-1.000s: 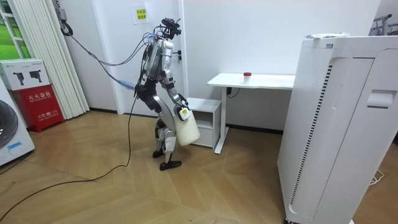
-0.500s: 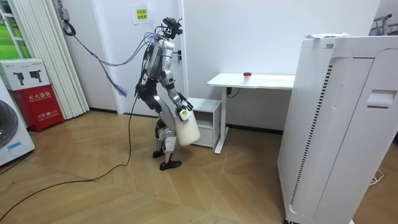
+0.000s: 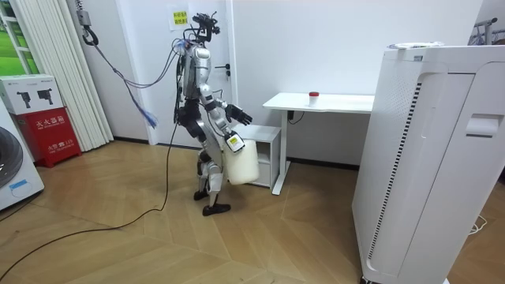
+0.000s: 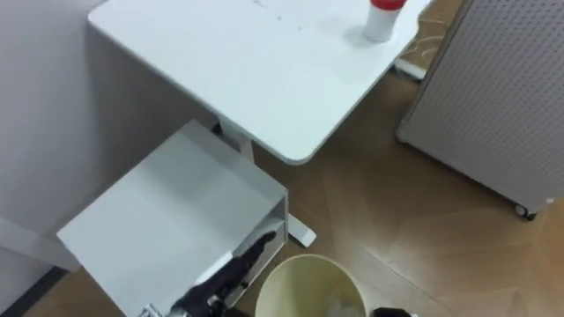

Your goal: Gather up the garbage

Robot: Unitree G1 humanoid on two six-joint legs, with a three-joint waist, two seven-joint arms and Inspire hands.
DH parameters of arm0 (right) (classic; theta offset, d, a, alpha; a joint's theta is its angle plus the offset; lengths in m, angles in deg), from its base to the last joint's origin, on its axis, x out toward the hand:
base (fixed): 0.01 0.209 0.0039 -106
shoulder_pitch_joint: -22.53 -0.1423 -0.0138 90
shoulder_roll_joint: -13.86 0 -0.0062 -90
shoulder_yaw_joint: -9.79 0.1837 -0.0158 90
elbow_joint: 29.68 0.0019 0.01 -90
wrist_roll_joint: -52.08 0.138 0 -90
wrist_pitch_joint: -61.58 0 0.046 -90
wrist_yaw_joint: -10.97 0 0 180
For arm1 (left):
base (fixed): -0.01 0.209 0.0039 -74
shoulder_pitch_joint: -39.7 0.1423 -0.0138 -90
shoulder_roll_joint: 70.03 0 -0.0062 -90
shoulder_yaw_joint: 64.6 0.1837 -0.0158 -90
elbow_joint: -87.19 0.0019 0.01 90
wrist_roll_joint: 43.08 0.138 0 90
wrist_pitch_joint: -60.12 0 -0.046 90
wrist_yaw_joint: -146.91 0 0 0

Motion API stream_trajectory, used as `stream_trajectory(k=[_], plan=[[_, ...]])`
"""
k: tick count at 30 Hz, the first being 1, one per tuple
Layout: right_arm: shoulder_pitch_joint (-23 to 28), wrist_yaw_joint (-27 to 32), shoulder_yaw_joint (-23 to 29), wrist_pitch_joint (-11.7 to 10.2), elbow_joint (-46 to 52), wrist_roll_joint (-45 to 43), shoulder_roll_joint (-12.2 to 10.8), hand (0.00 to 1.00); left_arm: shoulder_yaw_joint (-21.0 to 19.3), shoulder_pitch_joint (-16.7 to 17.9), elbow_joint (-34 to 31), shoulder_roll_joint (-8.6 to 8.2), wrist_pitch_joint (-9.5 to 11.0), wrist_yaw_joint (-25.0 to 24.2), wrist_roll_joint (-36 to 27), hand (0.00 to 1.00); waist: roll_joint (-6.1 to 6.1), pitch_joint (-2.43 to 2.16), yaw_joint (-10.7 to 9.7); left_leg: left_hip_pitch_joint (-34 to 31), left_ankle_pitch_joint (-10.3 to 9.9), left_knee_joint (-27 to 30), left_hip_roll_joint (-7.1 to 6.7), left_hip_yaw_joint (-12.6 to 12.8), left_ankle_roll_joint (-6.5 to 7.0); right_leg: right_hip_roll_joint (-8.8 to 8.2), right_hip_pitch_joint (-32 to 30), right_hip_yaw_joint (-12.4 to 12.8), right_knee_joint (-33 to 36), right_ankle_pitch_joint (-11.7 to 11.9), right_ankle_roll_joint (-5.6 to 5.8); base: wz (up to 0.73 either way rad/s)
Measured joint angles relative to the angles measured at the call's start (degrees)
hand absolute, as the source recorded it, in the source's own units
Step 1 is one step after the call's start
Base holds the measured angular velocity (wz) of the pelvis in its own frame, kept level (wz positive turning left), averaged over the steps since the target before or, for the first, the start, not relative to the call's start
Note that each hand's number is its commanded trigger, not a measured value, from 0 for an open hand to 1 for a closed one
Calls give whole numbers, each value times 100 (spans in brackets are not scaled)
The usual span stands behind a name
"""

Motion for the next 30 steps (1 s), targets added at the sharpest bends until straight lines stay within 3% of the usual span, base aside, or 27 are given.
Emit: stream_trajectory(k=[1,4,6,10,12,17,20,22,23,24,26,30], plan=[[35,-11,3,0,0,0,1,100,-45,57,-33,-2,0,-4,39,0,4,-3,10,104,-39,-4,27,71,-5,-7,65,-28,-4,0,-1,-71],[197,-109,-6,4,196,-13,-3,100,-222,173,-67,-6,0,-16,263,0,17,-11,11,579,-201,-73,99,344,-37,-148,345,-440,10,-1,-45,-66],[257,-187,-25,2,250,4,13,100,-284,178,-222,-1,0,-6,364,0,-23,-52,-19,886,-216,-226,96,531,-47,-230,519,-626,-46,5,-64,-38],[327,-262,-9,1,404,26,13,100,-428,370,-857,-50,39,-6,376,0,-84,-100,-53,1209,-206,-394,99,612,-74,-236,809,-785,-218,36,-63,-15],[394,-380,4,-2,405,18,9,100,-510,542,-1144,-23,44,-3,374,0,-146,-151,-112,1492,-190,-557,107,608,-118,-205,1098,-892,-386,36,-63,0],[524,-446,14,-68,697,-71,4,100,-854,762,-1390,79,43,27,351,0,-148,-177,-160,1923,-255,-678,224,609,-234,-30,1586,-972,-739,61,-79,-8],[726,-471,14,-127,971,-42,4,100,-1073,988,-1723,47,46,170,268,0,-122,-198,-5,2160,-302,-713,272,599,-321,112,1788,-960,-888,93,-113,-34],[727,-489,5,-127,1051,-80,3,100,-1272,1140,-1837,-1,46,312,275,0,-82,-210,234,2329,-304,-739,231,234,-323,176,1842,-917,-896,127,-170,-90],[731,-495,-21,-149,1107,-123,-2,100,-1380,1237,-1886,-16,46,420,275,0,-38,-215,303,2414,-303,-738,160,-270,-322,224,1933,-784,-896,143,-196,-78],[734,-499,-46,-173,1109,-168,-9,100,-1462,1277,-1890,-15,46,483,274,0,-7,-224,302,2487,-303,-749,109,-602,-323,250,1985,-665,-894,143,-196,-65],[744,-539,-54,-174,1111,-181,-8,100,-1545,1277,-1932,-14,46,582,275,0,33,-218,283,2586,-302,-889,68,-827,-325,319,2010,-594,-896,142,-195,-33],[898,-505,16,-172,1273,-194,22,100,-1619,1298,-2255,-25,51,920,286,0,35,-217,233,2699,-272,-1222,19,-827,-373,358,1891,-477,-873,149,-183,-13]])
